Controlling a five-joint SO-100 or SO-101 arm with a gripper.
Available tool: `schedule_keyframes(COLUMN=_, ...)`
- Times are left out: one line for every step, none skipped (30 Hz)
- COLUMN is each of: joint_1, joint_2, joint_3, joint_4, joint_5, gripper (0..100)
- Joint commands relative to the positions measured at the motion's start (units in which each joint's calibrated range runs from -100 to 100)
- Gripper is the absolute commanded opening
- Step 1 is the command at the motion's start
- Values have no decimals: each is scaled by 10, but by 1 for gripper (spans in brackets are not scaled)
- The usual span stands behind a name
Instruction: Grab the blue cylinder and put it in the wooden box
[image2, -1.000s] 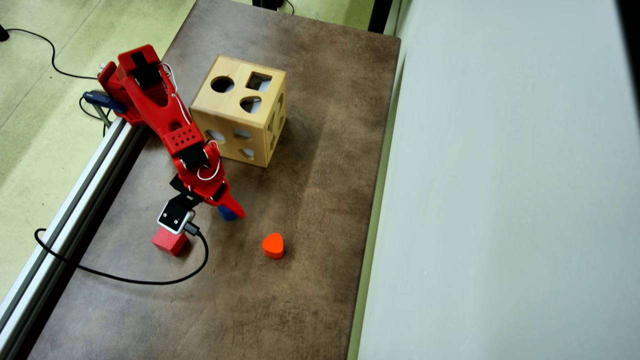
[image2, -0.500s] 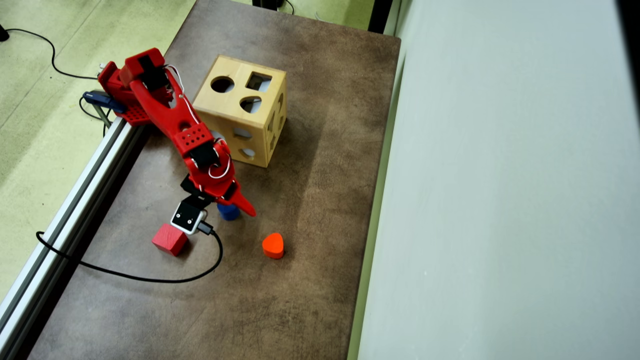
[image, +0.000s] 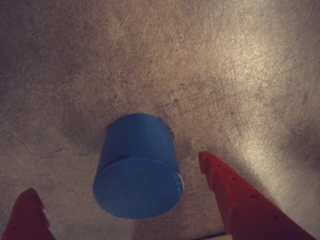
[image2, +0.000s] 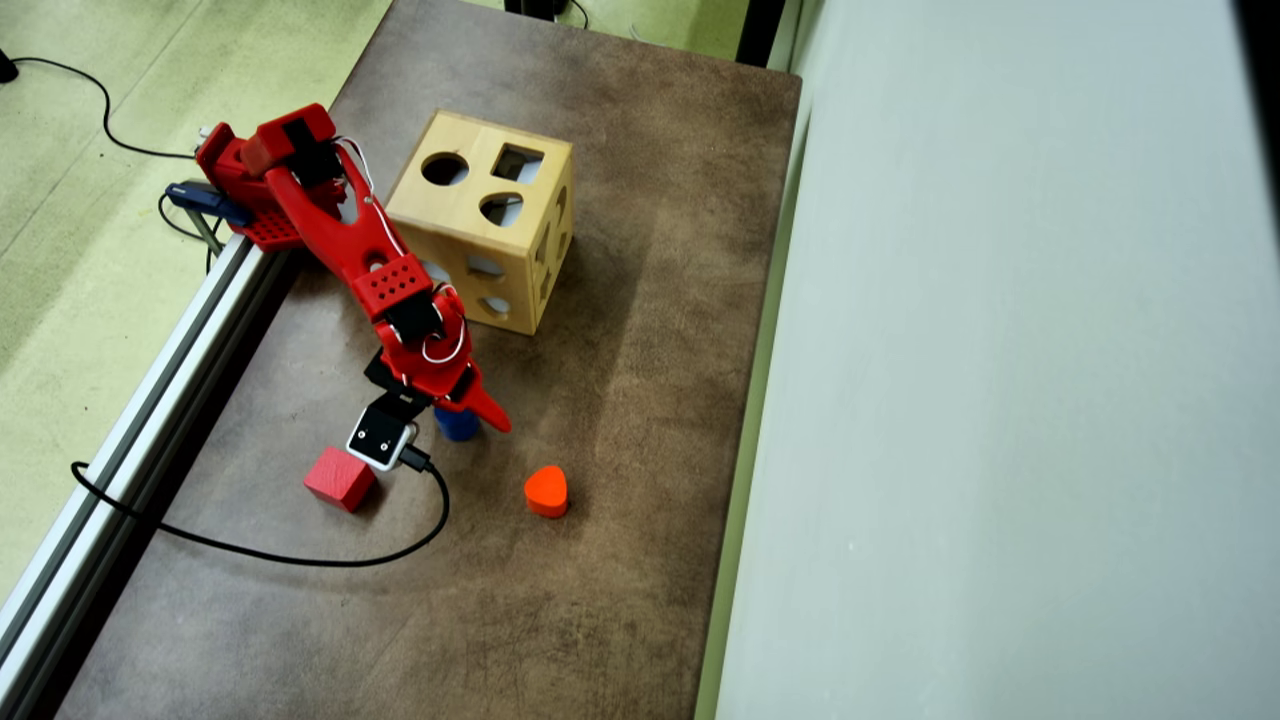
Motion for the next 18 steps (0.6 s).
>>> schedule_keyframes(joint_1=3, joint_2=-10, joint_3=-27, joint_4=3, joint_5=-2, gripper=46)
schedule_keyframes(joint_1=3, joint_2=-10, joint_3=-27, joint_4=3, joint_5=-2, gripper=46)
schedule_keyframes(joint_1=3, joint_2=-9, joint_3=-27, joint_4=3, joint_5=-2, gripper=46)
schedule_keyframes(joint_1=3, joint_2=-9, joint_3=-27, joint_4=3, joint_5=-2, gripper=46)
schedule_keyframes(joint_1=3, joint_2=-9, joint_3=-27, joint_4=3, joint_5=-2, gripper=46)
schedule_keyframes(joint_1=3, joint_2=-9, joint_3=-27, joint_4=3, joint_5=-2, gripper=46)
schedule_keyframes(joint_1=3, joint_2=-9, joint_3=-27, joint_4=2, joint_5=-2, gripper=46)
schedule_keyframes(joint_1=3, joint_2=-8, joint_3=-27, joint_4=2, joint_5=-2, gripper=46)
schedule_keyframes(joint_1=3, joint_2=-8, joint_3=-27, joint_4=2, joint_5=-2, gripper=46)
schedule_keyframes(joint_1=3, joint_2=-8, joint_3=-28, joint_4=2, joint_5=-2, gripper=46)
schedule_keyframes(joint_1=3, joint_2=-8, joint_3=-28, joint_4=2, joint_5=-2, gripper=46)
schedule_keyframes(joint_1=3, joint_2=-8, joint_3=-28, joint_4=2, joint_5=-2, gripper=46)
schedule_keyframes(joint_1=3, joint_2=-8, joint_3=-28, joint_4=2, joint_5=-2, gripper=46)
schedule_keyframes(joint_1=3, joint_2=-8, joint_3=-28, joint_4=2, joint_5=-2, gripper=46)
schedule_keyframes(joint_1=3, joint_2=-8, joint_3=-28, joint_4=1, joint_5=-2, gripper=45)
schedule_keyframes(joint_1=3, joint_2=-8, joint_3=-28, joint_4=1, joint_5=-2, gripper=43)
schedule_keyframes(joint_1=3, joint_2=-8, joint_3=-28, joint_4=1, joint_5=-2, gripper=41)
schedule_keyframes(joint_1=3, joint_2=-8, joint_3=-28, joint_4=-1, joint_5=-2, gripper=38)
